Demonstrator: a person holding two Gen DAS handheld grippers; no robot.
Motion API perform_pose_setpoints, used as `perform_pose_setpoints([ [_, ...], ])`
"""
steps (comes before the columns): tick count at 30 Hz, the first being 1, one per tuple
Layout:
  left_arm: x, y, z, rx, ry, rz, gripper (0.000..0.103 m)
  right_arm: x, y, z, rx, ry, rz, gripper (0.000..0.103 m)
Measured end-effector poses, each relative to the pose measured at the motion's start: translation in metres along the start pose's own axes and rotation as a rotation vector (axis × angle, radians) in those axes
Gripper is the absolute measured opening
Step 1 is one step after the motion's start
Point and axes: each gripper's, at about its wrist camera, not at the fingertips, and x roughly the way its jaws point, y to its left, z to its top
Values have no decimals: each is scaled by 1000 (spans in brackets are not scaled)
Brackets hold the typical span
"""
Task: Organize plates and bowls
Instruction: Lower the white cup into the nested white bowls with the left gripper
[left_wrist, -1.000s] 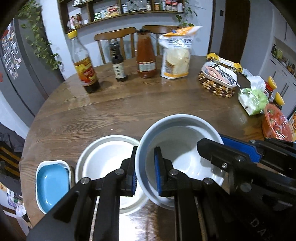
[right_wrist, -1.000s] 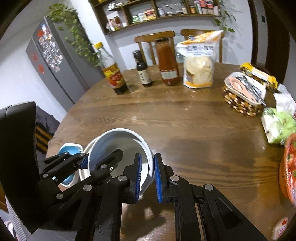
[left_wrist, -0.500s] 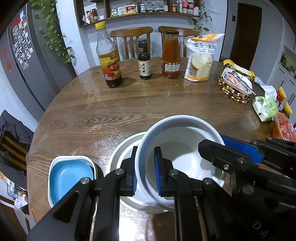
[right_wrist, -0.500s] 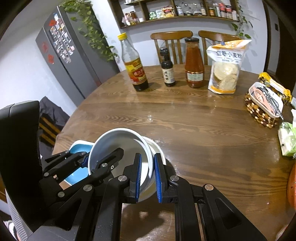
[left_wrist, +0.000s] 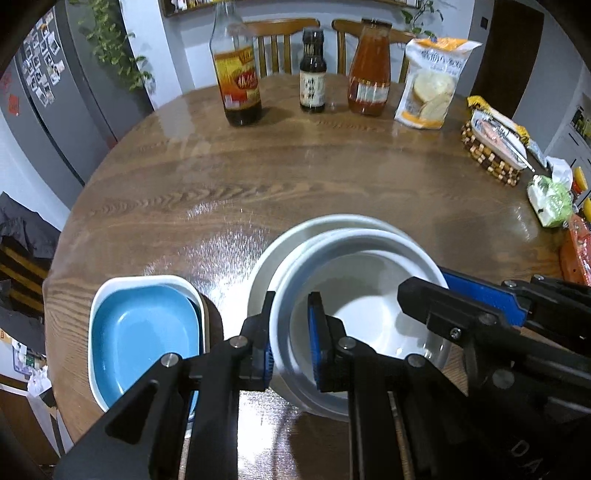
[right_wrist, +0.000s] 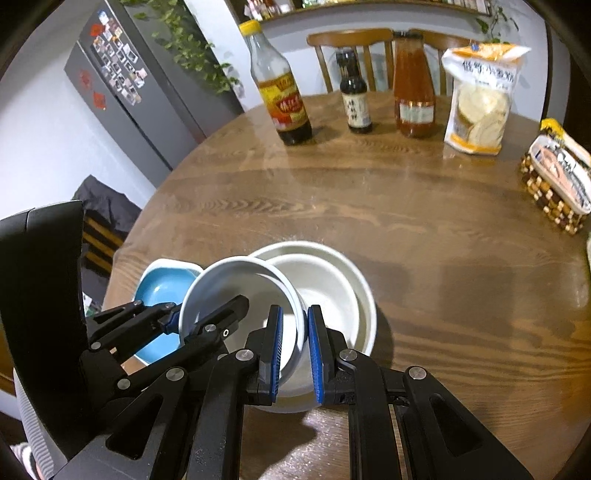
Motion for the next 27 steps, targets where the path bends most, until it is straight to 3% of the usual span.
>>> perform_pose_setpoints([
  [5,13,3,-1,-14,49,-26,15,10,-3,-1,18,22,-10,16],
  [27,31,-8,6,31,80,-25,15,22,-13,2,24,44,-44,16],
])
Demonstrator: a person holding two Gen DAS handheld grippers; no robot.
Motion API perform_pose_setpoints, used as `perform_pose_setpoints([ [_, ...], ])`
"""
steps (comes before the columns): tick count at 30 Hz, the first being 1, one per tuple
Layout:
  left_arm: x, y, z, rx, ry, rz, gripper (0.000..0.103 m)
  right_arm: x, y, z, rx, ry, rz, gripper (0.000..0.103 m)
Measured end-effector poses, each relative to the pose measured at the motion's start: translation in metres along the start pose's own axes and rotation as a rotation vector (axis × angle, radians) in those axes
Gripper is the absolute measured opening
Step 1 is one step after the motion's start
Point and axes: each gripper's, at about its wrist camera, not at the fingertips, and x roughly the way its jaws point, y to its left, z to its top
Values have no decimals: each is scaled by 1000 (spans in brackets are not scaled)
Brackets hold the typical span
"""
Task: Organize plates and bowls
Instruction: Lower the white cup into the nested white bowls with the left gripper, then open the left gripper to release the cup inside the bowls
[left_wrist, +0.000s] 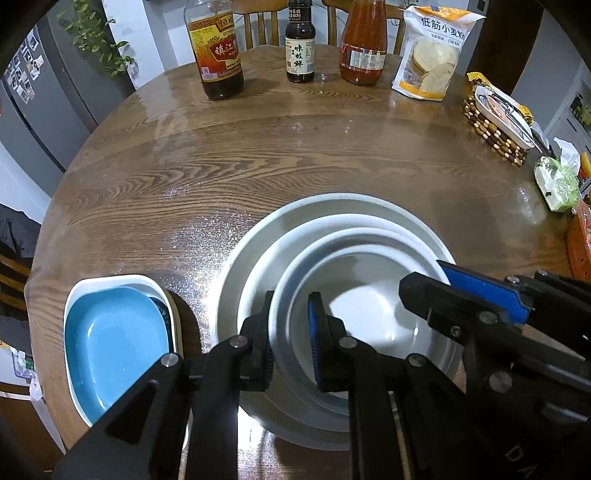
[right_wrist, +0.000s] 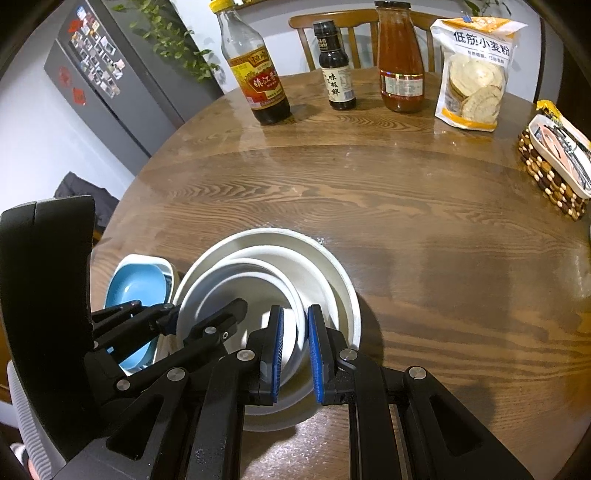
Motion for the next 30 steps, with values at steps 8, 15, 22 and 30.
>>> perform_pose_setpoints([
  [8,0,0,0,3,1,2,16,1,1,1,0,1,-1,16],
  [15,0,0,0,4,2,2,18,1,0,1,2,0,-1,16],
  [22,0,0,0,6,2,3,20,1,-1,1,5,-2,-2,16],
  [30,2,-3,-1,13,1,7,21,2,-1,1,9,-1,1,16],
])
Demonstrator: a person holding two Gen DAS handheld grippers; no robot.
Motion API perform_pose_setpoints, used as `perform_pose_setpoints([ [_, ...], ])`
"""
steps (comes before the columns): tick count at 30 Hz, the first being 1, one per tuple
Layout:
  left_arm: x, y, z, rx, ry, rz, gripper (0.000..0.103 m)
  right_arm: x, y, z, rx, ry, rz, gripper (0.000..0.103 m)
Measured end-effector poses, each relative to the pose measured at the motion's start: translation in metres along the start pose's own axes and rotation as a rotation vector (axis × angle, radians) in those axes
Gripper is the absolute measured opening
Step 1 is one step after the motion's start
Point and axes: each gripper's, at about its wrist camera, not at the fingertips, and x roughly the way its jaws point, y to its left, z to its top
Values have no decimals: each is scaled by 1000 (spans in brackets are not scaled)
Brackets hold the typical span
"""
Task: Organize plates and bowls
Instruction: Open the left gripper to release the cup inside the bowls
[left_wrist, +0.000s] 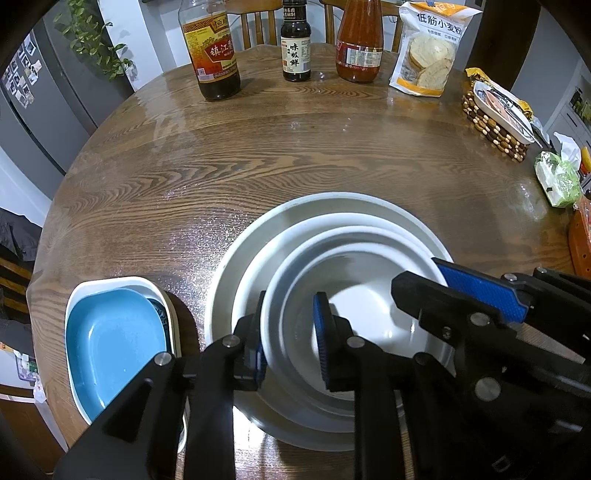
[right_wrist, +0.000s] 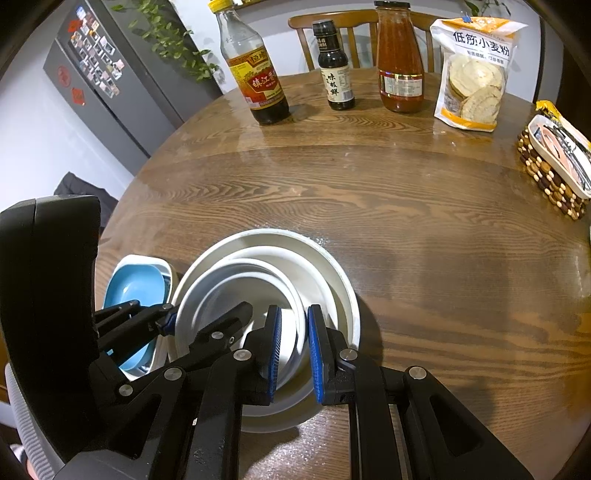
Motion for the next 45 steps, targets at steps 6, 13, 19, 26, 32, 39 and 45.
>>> perform_pose_setpoints([
  [6,0,0,0,1,0,1,21,-1,-1,0,0,2,2,16],
  [13,0,0,0,2,-1,2,21,-1,-1,0,0,1,2,16],
  [19,0,0,0,4,0,3,21,-1,-1,0,0,1,2,16],
  [26,0,0,-1,4,0,4,21,-1,-1,0,-1,1,2,16],
  [32,0,0,0,4,0,4,21,0,-2,-1,-2,0,-2,16],
  [39,0,0,-1,5,0,5,21,-1,-3,-3,-4,-1,-11,16],
  [45,1,1,-1,7,1,10,22,-2,-2,-3,-8,0,-21,16],
])
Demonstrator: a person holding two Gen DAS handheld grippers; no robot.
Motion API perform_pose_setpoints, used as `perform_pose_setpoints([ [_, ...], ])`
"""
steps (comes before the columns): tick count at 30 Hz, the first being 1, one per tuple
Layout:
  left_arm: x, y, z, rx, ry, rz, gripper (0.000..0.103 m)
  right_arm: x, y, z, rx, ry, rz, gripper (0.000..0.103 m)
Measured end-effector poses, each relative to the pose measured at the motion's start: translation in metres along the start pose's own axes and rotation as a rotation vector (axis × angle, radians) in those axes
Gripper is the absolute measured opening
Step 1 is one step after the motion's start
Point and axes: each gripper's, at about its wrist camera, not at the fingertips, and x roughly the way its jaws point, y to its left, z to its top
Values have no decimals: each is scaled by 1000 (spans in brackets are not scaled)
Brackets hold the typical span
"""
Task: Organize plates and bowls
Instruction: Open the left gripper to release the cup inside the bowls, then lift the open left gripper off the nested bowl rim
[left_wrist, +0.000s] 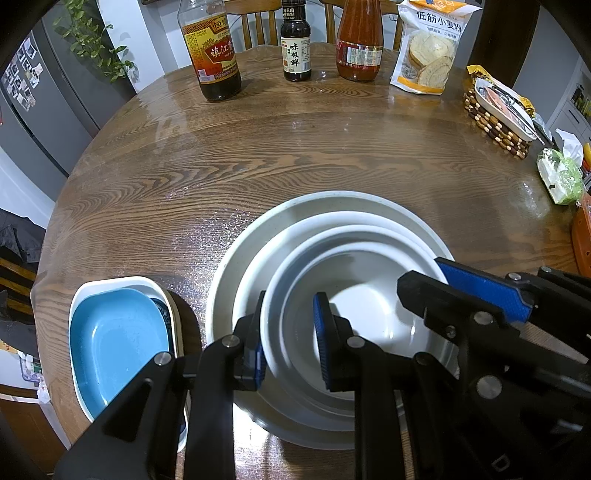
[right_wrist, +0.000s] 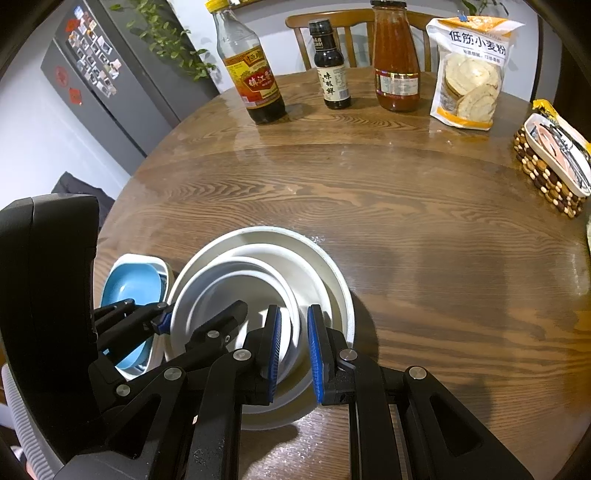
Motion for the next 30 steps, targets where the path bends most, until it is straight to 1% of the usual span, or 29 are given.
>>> perform_pose_setpoints([
  [14,-4,-2,0,0,-3,16,25,-4,0,0,-4,-9,-12,16],
  [16,-5,-1,0,0,-5,13,28,-5,0,0,-5,-11,-14,16],
  [23,-7,-3,-1,4,-8,15,32,-8,0,0,-10,-14,-23,16],
  [27,-10,-6,0,2,-13,18,37,-11,-1,0,-12,-22,-24,16],
  [30,-14,-8,1,8,-26,23,42,-12,-1,0,-10,-26,-30,16],
])
